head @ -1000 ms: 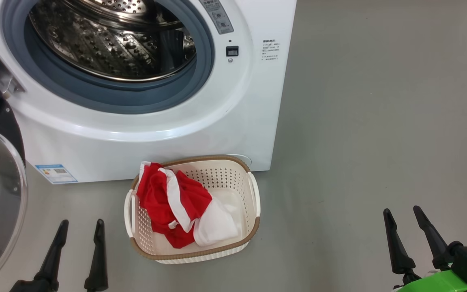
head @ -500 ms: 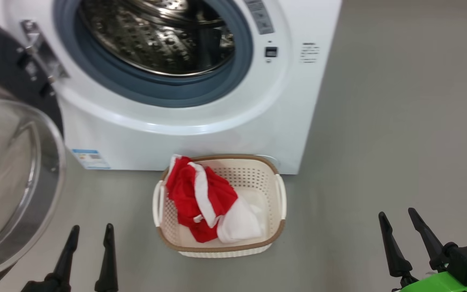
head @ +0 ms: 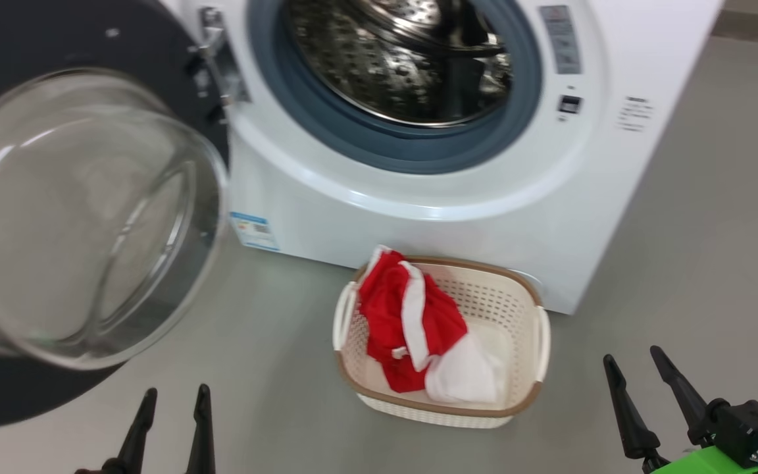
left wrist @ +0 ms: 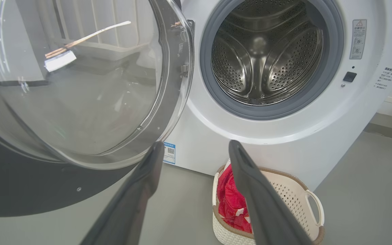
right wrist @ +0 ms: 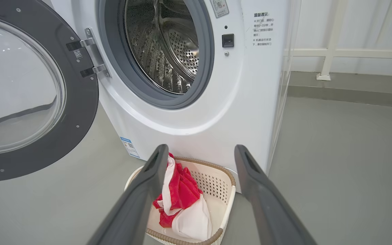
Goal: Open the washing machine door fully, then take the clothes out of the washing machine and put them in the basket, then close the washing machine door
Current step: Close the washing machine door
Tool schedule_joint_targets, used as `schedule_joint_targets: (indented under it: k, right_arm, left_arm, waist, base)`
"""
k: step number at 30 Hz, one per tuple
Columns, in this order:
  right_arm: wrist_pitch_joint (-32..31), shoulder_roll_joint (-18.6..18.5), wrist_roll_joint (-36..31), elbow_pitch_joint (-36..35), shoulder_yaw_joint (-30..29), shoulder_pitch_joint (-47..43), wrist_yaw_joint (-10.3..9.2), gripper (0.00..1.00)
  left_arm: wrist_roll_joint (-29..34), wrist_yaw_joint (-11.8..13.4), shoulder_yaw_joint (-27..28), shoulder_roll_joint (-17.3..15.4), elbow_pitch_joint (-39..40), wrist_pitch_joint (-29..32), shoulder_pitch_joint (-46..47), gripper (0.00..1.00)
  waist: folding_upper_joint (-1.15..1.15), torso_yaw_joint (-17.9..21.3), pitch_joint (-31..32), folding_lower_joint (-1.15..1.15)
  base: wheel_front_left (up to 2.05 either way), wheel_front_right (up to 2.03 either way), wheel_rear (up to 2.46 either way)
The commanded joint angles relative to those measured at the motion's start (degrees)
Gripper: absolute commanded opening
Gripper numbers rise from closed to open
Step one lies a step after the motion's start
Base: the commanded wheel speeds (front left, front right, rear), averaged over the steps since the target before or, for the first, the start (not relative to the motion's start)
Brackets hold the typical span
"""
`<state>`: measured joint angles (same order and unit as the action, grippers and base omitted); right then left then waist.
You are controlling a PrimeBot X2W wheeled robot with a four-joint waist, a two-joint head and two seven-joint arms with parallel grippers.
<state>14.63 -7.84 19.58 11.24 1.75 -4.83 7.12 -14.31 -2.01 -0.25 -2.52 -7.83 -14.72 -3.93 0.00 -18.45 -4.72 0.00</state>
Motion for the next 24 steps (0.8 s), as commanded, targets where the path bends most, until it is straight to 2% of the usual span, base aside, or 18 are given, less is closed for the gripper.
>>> schedule_joint_targets:
  k: [1,7,16,24]
  right_arm:
    - [0.4,-1.1,0.5,-1.1,1.7,0.0,0.36,1.00]
    - [0.4,-1.2,0.5,-0.9,2.7,-0.3,0.36,1.00]
    - [0.4,-2.7,1.1,0.6,6.2,2.9,0.36,1.00]
    - [0.4,-3.1,1.6,1.4,8.1,4.2,0.36,1.00]
  left_arm:
    - [-0.5,0.6,1.4,-0.4,1.2,-0.3,0.2,1.00]
    - [-0.9,1.8,0.2,-0.4,1.7,-0.3,-0.8,1.00]
    - [-3.1,4.3,0.1,-0.4,4.1,-0.3,-1.8,1.00]
    - [-4.0,5.4,0.2,-0.4,5.4,-0.3,-2.8,1.00]
  waist:
    - [0.00,-5.3,1.5,0.00]
    - [0.00,-9.2,1.6,0.00]
    - [0.00,-10.3,0.4,0.00]
    - [0.00,-10.4,0.6,0.00]
  base:
    - [0.00,0.00,0.00]
    - [0.00,0.00,0.00]
    - [0.00,0.00,0.00]
    - [0.00,0.00,0.00]
